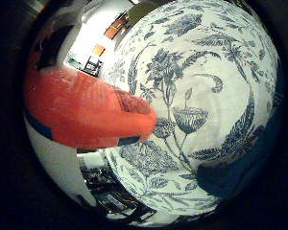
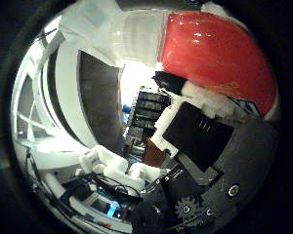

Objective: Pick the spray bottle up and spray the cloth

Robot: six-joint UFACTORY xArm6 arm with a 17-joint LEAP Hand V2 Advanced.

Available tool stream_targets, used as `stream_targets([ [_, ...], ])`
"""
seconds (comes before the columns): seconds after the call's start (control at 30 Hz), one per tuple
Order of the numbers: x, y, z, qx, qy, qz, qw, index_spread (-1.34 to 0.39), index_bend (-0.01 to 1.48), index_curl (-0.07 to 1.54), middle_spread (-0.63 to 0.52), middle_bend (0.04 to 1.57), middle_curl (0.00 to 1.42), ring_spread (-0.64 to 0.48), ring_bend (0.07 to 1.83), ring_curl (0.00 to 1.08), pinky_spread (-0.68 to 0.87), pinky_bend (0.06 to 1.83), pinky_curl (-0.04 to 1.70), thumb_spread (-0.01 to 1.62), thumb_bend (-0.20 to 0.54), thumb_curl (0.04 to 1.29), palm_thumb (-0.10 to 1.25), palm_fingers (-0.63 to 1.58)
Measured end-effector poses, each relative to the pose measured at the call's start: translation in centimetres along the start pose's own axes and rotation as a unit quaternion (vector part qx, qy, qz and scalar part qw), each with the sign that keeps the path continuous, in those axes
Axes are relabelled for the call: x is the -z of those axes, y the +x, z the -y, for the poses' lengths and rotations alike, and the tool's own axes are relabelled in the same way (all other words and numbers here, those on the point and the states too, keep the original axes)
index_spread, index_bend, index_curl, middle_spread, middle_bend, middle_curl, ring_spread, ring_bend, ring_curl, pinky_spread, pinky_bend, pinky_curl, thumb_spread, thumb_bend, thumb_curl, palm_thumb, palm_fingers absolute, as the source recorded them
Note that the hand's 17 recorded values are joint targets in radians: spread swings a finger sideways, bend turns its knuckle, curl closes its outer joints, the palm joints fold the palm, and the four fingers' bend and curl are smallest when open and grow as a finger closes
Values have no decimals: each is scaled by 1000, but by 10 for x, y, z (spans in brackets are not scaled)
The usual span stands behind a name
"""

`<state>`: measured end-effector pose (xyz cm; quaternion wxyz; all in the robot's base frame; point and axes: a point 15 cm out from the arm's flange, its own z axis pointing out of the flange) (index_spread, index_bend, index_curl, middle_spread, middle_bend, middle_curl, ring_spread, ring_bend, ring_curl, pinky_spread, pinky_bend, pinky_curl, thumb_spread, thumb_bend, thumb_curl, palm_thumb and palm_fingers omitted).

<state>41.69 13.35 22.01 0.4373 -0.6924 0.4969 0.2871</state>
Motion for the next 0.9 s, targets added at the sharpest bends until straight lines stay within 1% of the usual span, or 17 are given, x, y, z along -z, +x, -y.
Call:
stream_targets([
  [0.07,0,0,-1,11,-1,0,1000,-239,793,769,-84,1272,607,-217,1247,766,-269,947,1183,999,-40,535,882,843],
  [0.1,0,0,-2,14,-2,-1,1000,-253,713,780,-92,1236,607,-214,1258,764,-297,964,1154,979,-35,530,864,771],
  [0.13,0,1,-3,16,-5,-2,1000,-275,554,742,-103,1202,603,-223,1247,740,-331,971,1117,974,-30,522,852,645],
  [0.17,0,1,-4,19,-7,-3,1000,-282,487,731,-108,1161,598,-224,1240,736,-349,962,1102,976,-30,515,842,528],
  [0.2,-1,1,-5,21,-8,-3,1000,-293,424,707,-112,1141,593,-224,1234,723,-359,941,1081,987,-30,508,830,475],
  [0.23,-1,1,-5,24,-8,-3,1000,-308,376,681,-121,1091,583,-220,1203,711,-362,902,1063,997,-31,498,814,351],
  [0.27,0,1,-5,27,-8,-4,1000,-324,335,643,-129,1045,571,-211,1173,688,-345,819,1028,1000,-31,487,797,259],
  [0.3,0,1,-5,29,-8,-4,1000,-325,338,636,-130,1006,561,-200,1144,680,-325,792,1023,1005,-30,479,788,209],
  [0.33,0,1,-5,30,-7,-4,1000,-324,349,624,-122,949,544,-175,1092,667,-274,724,1004,1004,-31,468,776,116],
  [0.4,1,-1,-4,37,-7,-5,999,-313,339,585,-104,865,510,-143,979,616,-164,638,952,1003,-32,450,754,39],
  [0.43,2,-1,-4,40,-7,-5,999,-303,333,566,-80,801,486,-122,913,588,-80,607,924,999,-32,442,742,2],
  [0.47,3,-2,-4,43,-6,-5,999,-296,318,546,-64,768,471,-99,847,556,-8,579,894,997,-31,435,738,-27],
  [0.5,2,-3,-4,45,-6,-4,999,-285,291,520,-44,720,450,-68,781,524,89,545,847,991,-32,425,726,-11],
  [0.57,9,-6,-1,55,-3,-9,998,-273,256,489,-21,673,429,-28,692,481,202,485,774,990,-27,415,723,-4],
  [0.7,30,6,-7,59,-5,-35,998,-262,196,443,12,569,391,41,560,411,319,411,648,986,-28,394,707,39],
  [0.9,75,24,-15,54,7,-71,996,-255,163,384,26,483,371,76,480,363,358,373,542,979,-27,380,698,105],
])
